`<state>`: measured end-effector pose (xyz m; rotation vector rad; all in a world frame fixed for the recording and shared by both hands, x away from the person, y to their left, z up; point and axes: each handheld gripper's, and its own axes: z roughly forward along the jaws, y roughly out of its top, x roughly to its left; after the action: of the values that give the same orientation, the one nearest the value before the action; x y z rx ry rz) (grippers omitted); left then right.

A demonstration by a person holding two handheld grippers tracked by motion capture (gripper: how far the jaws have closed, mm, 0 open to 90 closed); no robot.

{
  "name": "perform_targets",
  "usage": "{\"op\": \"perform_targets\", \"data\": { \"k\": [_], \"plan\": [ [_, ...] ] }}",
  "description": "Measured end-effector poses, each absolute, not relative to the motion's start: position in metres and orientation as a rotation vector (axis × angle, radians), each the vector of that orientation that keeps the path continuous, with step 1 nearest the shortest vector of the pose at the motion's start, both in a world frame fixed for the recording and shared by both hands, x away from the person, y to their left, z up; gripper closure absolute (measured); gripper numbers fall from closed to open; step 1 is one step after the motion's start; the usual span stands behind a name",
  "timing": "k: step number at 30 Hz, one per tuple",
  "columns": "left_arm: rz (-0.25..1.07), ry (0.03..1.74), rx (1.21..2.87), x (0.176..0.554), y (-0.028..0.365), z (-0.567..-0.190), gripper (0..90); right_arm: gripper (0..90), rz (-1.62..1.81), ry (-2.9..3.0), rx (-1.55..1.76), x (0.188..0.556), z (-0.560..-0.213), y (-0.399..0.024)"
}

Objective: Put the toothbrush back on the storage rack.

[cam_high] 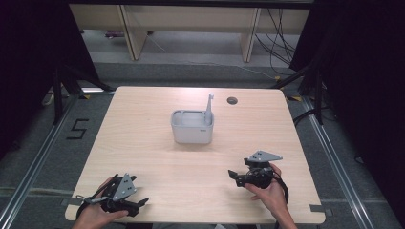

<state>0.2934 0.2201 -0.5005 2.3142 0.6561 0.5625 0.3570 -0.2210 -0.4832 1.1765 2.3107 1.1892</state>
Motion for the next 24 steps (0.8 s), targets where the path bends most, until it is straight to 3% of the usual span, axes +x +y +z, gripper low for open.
{"op": "perform_targets", "data": {
  "k": [24],
  "plan": [
    [0.570,0.641,2.335,0.294,0.221,-0.500,16.3,17.0,1.132,2.368,1.166,0.335,-0.488,-0.228]
  ]
}}
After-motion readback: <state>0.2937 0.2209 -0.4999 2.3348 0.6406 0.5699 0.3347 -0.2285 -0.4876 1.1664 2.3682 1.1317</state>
